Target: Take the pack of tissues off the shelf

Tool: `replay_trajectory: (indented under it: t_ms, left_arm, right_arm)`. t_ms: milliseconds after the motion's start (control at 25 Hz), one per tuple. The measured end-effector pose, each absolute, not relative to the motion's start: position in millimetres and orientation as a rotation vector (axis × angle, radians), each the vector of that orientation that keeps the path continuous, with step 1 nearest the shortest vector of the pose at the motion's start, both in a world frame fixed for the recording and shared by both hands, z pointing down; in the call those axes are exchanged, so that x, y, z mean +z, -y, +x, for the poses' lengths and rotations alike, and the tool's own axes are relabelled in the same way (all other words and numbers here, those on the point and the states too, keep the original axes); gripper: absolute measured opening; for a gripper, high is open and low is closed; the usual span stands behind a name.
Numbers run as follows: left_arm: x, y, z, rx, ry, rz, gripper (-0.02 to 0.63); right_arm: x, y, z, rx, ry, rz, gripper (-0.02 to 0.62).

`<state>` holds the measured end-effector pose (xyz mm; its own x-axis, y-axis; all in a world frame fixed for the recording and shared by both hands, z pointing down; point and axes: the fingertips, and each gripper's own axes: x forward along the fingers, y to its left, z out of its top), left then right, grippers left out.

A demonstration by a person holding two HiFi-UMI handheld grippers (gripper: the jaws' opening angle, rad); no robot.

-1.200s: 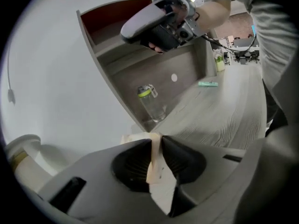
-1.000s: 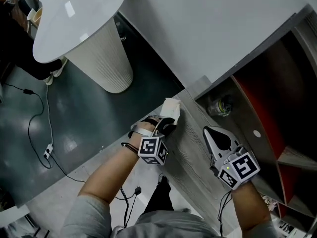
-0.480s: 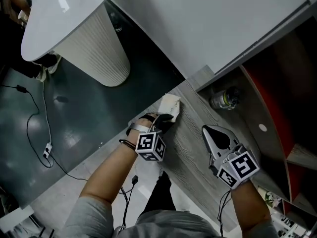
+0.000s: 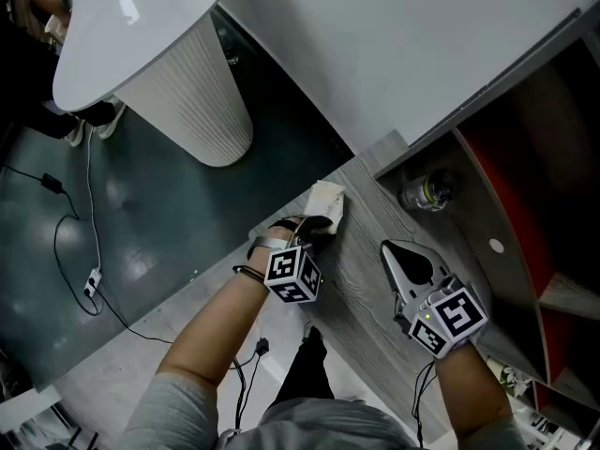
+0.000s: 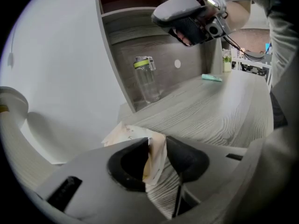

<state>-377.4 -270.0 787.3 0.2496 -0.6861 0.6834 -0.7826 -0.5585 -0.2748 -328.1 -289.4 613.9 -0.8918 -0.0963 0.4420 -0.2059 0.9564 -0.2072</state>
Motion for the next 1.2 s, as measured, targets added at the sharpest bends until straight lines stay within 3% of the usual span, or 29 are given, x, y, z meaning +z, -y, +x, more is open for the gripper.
replay_trajectory:
  t_ms: [240, 520, 640, 1000, 1200]
  left_arm:
    - [740.3, 272.3, -369.2, 1.081, 1.452, 2.4, 0.262]
    - [605.6, 283.7, -355.8, 0.685, 1.617, 2.519, 0.265]
    - [549.8, 280.9, -338.8, 0.54, 1.62, 2.575, 0.211]
    - [415.4, 276.9, -266.5, 0.296, 1.59, 2.746, 0.147]
    - [364.1, 269.5, -213.8, 0.177, 1.565, 2.791, 0.074]
  right_arm:
    - [580.7, 286.9, -315.1, 0.305, 2.701, 0.223, 0.018]
    - [518.2, 289.0, -285.1, 0.231, 2.758, 0.28, 0.018]
    - [482.8, 288.1, -266.7, 0.196, 2.791, 0.304, 0.018]
    - [392.5, 289.1, -189.9, 0.137, 2.881, 0.417, 0.018]
    - [352.5, 288.7, -129.6, 0.129, 2.927, 0.487, 0.018]
